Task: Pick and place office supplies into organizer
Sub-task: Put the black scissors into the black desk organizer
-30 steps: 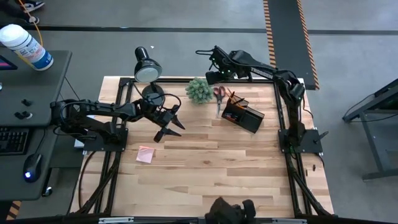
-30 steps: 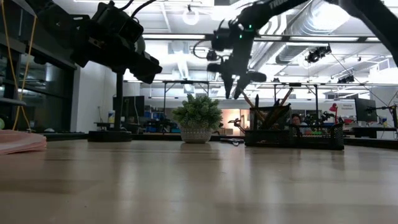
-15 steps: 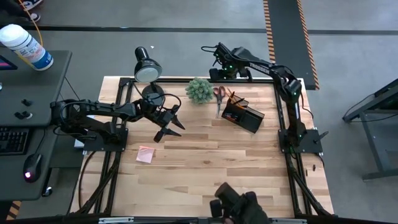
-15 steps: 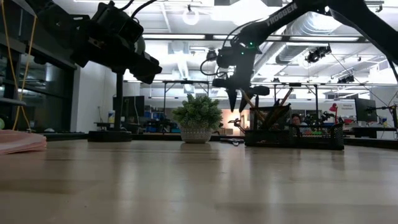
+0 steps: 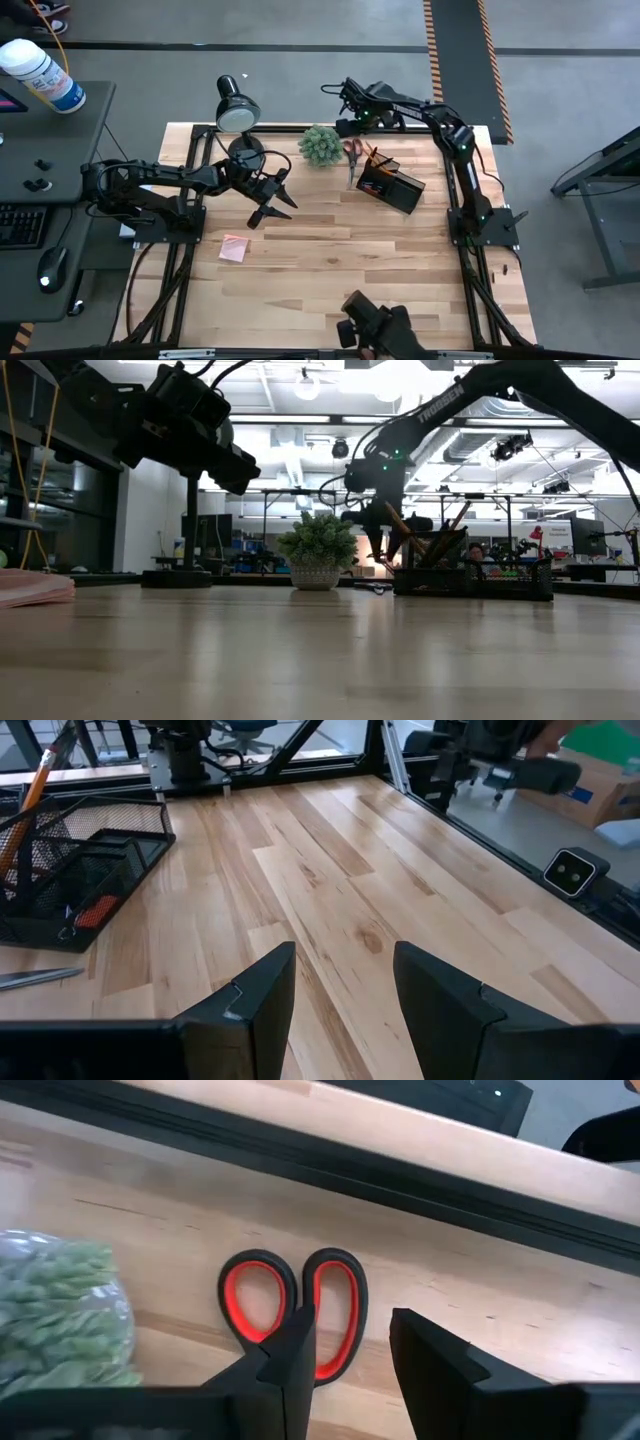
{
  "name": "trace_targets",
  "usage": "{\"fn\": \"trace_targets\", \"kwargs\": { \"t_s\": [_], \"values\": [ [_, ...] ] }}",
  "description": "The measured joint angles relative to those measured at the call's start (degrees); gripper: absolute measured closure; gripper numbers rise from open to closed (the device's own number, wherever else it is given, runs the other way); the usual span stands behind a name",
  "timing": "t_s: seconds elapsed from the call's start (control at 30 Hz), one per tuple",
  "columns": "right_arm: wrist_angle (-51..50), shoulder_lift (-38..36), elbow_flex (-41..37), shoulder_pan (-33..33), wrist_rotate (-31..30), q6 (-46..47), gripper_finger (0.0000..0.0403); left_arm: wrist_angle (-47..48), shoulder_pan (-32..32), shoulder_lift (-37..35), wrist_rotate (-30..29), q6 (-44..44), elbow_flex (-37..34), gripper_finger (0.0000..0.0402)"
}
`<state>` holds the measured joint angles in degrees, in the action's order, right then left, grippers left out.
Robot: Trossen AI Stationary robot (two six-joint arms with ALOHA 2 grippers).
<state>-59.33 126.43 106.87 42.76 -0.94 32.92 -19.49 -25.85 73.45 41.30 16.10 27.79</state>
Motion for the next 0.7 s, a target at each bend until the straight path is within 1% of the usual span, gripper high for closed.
{"fn": "trace_targets", "kwargs": {
  "t_s": [0.27,0.43,0.7],
  "values": [
    [0.0,2.77,0.0,0.0,-0.08,-1.04,0.0281,0.04,0.0,0.0,0.0,0.04,0.0,0.0241],
    [0.01,3.83,0.0,0.03,-1.57,-1.77,0.0281,0.09,0.0,0.0,0.0,0.04,0.0,0.0241],
    [0.15,6.94,0.03,0.02,-1.55,-1.92,0.0281,0.13,0.0,0.0,0.0,0.11,0.0,0.0241]
  ]
}}
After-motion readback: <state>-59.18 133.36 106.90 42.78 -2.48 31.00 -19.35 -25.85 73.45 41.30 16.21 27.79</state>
